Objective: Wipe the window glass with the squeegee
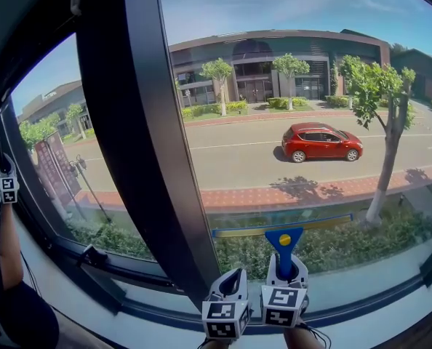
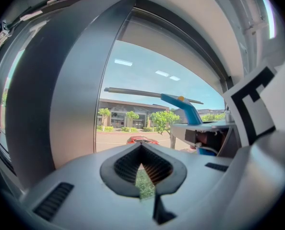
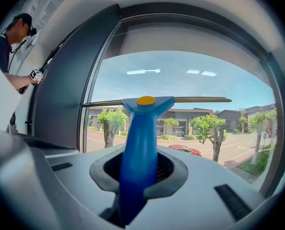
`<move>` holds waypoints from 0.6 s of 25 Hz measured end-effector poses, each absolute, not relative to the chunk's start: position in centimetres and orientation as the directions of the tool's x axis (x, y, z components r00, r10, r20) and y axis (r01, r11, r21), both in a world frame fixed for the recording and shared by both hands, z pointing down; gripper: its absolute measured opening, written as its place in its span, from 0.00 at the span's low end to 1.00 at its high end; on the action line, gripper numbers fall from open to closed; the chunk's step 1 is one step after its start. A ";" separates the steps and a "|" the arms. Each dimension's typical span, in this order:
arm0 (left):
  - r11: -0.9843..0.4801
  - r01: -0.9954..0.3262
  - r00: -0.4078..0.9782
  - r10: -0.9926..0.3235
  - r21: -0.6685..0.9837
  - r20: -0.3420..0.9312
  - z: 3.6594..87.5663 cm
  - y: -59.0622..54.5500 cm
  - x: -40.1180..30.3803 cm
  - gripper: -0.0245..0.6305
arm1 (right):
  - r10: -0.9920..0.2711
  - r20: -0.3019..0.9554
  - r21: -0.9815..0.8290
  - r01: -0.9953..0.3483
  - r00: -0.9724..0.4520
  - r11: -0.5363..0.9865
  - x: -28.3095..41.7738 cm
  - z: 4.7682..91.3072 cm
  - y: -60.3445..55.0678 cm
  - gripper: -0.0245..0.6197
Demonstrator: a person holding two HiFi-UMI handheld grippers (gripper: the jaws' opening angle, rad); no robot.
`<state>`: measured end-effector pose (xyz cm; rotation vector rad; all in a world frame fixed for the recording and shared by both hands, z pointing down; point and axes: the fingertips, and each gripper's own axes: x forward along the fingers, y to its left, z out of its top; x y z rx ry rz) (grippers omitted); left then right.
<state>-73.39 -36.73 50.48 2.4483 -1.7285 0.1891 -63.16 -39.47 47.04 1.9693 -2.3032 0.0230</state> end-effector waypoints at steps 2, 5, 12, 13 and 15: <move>-0.330 -0.943 0.332 -0.926 0.041 0.181 50.5 -36.7 -73.4 0.04 | -0.983 0.099 0.056 -0.986 -0.152 0.158 -63.1 47.2 -39.4 0.16; -0.325 -0.945 0.328 -0.927 0.043 0.180 50.4 -36.8 -73.6 0.04 | -0.982 0.105 0.053 -0.986 -0.155 0.161 -63.1 47.2 -39.4 0.15; -0.328 -0.944 0.330 -0.926 0.044 0.184 50.9 -36.7 -73.0 0.04 | -0.979 0.132 0.061 -0.985 -0.153 0.162 -62.8 48.3 -39.2 0.15; -0.328 -0.944 0.330 -0.926 0.042 0.185 51.0 -36.7 -72.9 0.04 | -0.979 0.136 0.063 -0.985 -0.153 0.163 -62.7 48.5 -39.2 0.15; -0.327 -0.944 0.328 -0.926 0.040 0.188 51.3 -36.7 -72.8 0.04 | -0.978 0.144 0.066 -0.984 -0.153 0.164 -62.5 48.9 -39.1 0.15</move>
